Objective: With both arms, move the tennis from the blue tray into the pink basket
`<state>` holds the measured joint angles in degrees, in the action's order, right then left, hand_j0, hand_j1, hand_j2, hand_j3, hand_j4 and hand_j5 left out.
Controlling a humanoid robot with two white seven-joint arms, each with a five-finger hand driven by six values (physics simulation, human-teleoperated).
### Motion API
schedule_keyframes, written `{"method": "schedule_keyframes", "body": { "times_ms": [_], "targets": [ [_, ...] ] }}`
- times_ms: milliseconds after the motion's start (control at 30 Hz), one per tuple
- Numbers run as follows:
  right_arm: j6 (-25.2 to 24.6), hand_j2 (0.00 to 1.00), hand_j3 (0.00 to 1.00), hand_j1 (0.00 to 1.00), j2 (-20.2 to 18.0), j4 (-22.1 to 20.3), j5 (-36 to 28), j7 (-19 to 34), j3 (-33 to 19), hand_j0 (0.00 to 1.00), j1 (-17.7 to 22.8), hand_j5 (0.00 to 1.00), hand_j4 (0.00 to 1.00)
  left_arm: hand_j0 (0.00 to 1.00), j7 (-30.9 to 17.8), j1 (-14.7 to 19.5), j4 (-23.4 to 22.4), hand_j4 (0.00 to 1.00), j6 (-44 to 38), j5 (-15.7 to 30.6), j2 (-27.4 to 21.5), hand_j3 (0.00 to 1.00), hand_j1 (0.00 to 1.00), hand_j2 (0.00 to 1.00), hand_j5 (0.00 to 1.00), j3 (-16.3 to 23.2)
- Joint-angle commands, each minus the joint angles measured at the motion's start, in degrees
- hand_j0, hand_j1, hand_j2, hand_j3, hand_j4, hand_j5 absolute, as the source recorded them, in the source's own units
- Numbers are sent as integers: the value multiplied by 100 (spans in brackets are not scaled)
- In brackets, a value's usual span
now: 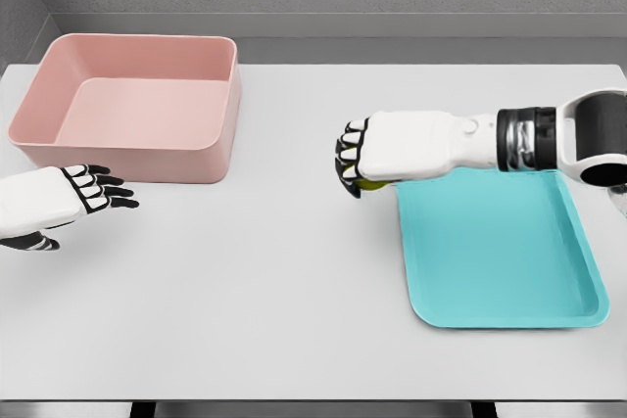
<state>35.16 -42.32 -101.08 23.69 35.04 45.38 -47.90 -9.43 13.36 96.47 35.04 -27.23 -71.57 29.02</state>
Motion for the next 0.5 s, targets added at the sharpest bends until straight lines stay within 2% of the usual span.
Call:
{"method": "schedule_keyframes", "body": {
  "times_ms": [0,267,467],
  "targets": [
    [-16,42,42,42,242,0,48,-4,217,42,-9,42,42,100,2,0,-6,100,-4,34,-6,100,100,100,100,-2],
    [-16,42,42,42,804,-9,75,-4,867,42,-114,42,42,100,2,0,-6,100,-4,16,-6,100,100,100,100,-2],
    [-16,42,42,42,1235,27,268,-4,999,42,-185,42,42,100,2,0,-6,100,-4,25,-15,100,100,100,100,-2]
  ]
}}
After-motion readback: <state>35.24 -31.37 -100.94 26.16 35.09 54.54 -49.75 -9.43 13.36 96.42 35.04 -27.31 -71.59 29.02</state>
